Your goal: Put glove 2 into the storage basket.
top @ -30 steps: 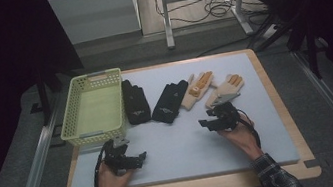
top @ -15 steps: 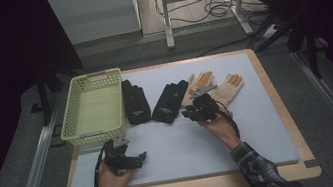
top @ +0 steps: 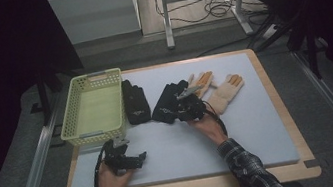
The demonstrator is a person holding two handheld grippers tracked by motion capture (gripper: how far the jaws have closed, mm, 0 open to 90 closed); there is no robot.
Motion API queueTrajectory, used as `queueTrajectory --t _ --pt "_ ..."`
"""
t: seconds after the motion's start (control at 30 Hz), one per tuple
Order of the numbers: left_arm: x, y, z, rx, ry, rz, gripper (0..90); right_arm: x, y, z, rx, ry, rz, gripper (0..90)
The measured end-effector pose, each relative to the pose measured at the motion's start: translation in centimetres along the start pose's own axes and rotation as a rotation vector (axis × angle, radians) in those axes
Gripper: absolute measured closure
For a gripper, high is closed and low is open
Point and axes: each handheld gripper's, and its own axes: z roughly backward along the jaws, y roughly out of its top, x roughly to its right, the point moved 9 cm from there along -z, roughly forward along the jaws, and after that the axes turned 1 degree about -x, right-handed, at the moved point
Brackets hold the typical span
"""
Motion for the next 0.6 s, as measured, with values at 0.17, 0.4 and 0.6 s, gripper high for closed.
queueTrajectory --t 0.17,0.4,0.6 --pt "0.0 0.0 0.0 0.0 0.0 0.0 2.4 -0.1 -0.5 -0.3 -0.009 -0.019 0.023 76.4" --pt "0.0 0.0 0.0 0.0 0.0 0.0 2.4 -0.6 0.3 2.2 0.03 -0.002 0.035 88.7" --pt "0.0 0.0 0.0 -0.001 0.0 0.0 2.4 -1.1 0.6 5.6 0.078 0.01 0.047 88.7"
